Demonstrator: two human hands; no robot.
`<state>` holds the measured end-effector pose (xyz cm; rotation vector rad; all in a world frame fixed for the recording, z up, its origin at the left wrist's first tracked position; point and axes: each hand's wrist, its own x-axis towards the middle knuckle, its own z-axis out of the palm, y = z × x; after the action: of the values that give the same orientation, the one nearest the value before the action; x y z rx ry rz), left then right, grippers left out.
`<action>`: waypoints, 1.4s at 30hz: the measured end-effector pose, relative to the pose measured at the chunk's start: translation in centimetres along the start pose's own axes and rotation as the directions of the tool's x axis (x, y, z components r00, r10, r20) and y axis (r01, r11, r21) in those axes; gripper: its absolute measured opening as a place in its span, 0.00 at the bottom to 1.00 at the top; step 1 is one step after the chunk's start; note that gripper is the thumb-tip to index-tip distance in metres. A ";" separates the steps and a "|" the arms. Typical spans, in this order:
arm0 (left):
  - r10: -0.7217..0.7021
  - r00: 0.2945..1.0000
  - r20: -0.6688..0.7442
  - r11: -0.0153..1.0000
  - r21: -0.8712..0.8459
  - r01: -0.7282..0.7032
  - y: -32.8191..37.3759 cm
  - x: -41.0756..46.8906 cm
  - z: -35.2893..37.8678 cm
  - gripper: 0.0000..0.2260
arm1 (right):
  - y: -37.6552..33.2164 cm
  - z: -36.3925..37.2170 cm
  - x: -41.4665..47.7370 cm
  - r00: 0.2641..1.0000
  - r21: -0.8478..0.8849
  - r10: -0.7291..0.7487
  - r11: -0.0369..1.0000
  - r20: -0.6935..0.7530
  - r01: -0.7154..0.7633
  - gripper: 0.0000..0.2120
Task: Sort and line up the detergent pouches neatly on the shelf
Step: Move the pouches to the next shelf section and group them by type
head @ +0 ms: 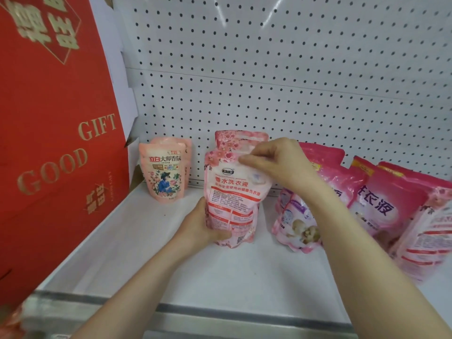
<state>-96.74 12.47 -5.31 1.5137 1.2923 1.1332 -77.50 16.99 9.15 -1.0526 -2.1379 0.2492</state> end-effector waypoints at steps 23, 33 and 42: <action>0.410 0.792 -0.452 0.864 0.470 -0.180 2.8 -2.6 3.2 0.28 | 3.0 -4.4 -11.9 0.834 -0.240 0.056 0.945 -0.550 -0.221 0.17; 0.485 0.873 0.054 0.770 0.446 -0.456 6.1 -2.6 13.8 0.31 | 8.8 -16.4 -19.0 0.831 -0.450 0.119 0.794 -0.544 -0.409 0.30; 0.220 0.961 -0.167 0.876 0.467 -0.120 6.7 2.0 19.8 0.44 | 14.2 -18.4 -12.0 0.940 -0.615 0.292 0.714 -0.176 -0.336 0.32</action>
<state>-75.85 12.85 -3.60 1.9178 1.6865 1.1865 -51.46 14.63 9.54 -1.7962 -2.0026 -0.3983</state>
